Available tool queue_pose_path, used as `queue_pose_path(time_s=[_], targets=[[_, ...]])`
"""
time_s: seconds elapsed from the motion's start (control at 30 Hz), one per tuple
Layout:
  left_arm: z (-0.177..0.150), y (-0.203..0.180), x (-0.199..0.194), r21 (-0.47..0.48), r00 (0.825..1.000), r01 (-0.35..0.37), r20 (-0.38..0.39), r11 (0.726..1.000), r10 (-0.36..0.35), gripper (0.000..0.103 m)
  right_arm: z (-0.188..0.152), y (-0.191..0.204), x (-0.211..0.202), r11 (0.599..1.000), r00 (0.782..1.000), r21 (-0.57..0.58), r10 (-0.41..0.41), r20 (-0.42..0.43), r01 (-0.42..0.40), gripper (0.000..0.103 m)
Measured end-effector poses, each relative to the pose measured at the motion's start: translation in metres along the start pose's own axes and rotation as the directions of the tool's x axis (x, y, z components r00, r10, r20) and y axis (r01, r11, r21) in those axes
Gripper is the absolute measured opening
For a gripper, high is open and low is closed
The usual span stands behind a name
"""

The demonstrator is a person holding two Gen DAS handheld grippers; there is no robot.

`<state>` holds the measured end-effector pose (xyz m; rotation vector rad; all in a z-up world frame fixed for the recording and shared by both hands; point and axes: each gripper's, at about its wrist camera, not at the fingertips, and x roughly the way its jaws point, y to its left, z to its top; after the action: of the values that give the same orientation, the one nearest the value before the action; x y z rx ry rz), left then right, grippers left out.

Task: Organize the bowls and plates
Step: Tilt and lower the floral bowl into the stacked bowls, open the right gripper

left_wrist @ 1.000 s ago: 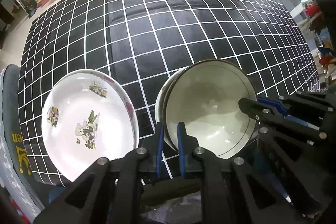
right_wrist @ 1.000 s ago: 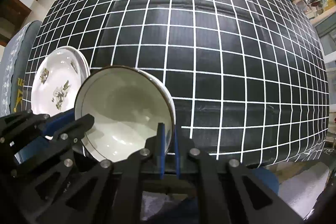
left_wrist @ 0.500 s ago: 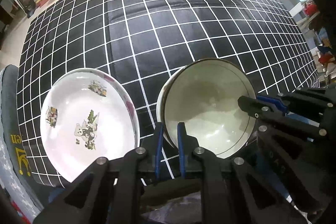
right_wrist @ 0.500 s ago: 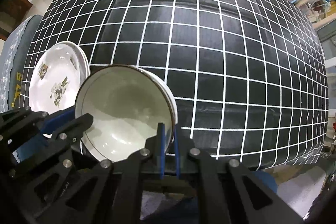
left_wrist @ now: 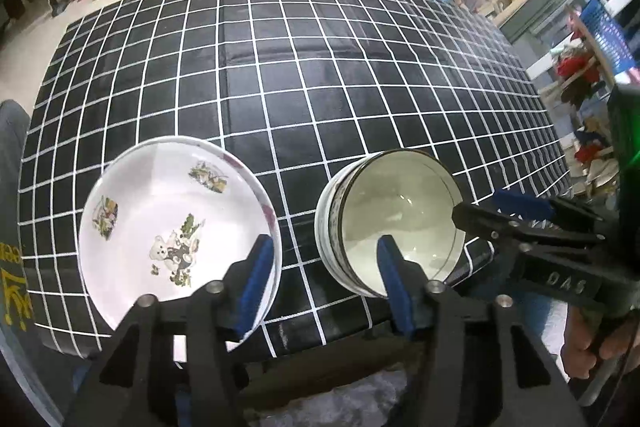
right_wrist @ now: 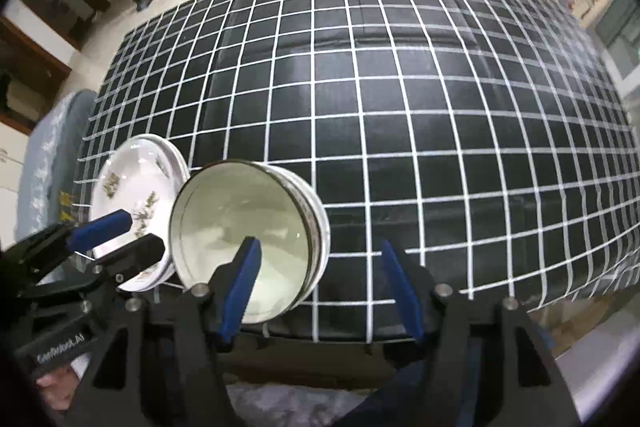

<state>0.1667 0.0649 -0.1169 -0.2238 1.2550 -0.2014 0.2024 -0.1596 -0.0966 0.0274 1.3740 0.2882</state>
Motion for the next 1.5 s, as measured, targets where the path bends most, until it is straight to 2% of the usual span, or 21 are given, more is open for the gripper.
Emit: queue_pose_path(time_s=[0.1,0.27,0.37,0.53,0.77,1.07,1.37,1.5], targets=[[-0.006,0.004,0.003,-0.015,0.999,0.054,0.001,0.998,-0.054,0.061,-0.004,-0.004,-0.002,0.999,1.0,0.034,0.028,0.013,-0.028,0.068],[-0.016,0.005,0.017,-0.021,0.995,0.098,-0.029,0.995,-0.099,0.062,-0.008,-0.004,0.014,0.997,0.999,0.057,0.045,-0.013,-0.044,0.068],[-0.014,0.004,0.03,-0.017,0.989,0.129,-0.071,0.991,-0.13,0.062,-0.008,-0.004,0.024,0.993,0.996,0.086,0.083,-0.013,-0.082,0.068],[-0.009,-0.003,0.046,0.018,0.985,0.155,-0.083,0.988,-0.153,0.062,-0.004,-0.003,0.042,0.99,0.996,0.112,0.084,-0.023,-0.081,0.068],[-0.002,-0.011,0.072,0.025,0.98,0.162,-0.121,0.987,-0.158,0.062,0.0,-0.009,0.062,0.984,0.993,0.15,0.102,-0.054,-0.093,0.068],[-0.003,-0.001,0.088,0.009,0.975,0.178,-0.141,0.984,-0.174,0.062,0.004,-0.018,0.071,0.97,0.986,0.194,0.158,-0.06,-0.144,0.068],[-0.007,-0.013,0.098,0.057,0.983,0.13,-0.137,0.99,-0.122,0.062,0.007,-0.012,0.075,0.972,0.981,0.158,0.186,-0.063,-0.174,0.067],[-0.006,-0.015,0.1,0.043,0.984,0.129,-0.132,0.991,-0.122,0.062,0.008,-0.011,0.078,0.967,0.977,0.174,0.202,-0.064,-0.188,0.067]])
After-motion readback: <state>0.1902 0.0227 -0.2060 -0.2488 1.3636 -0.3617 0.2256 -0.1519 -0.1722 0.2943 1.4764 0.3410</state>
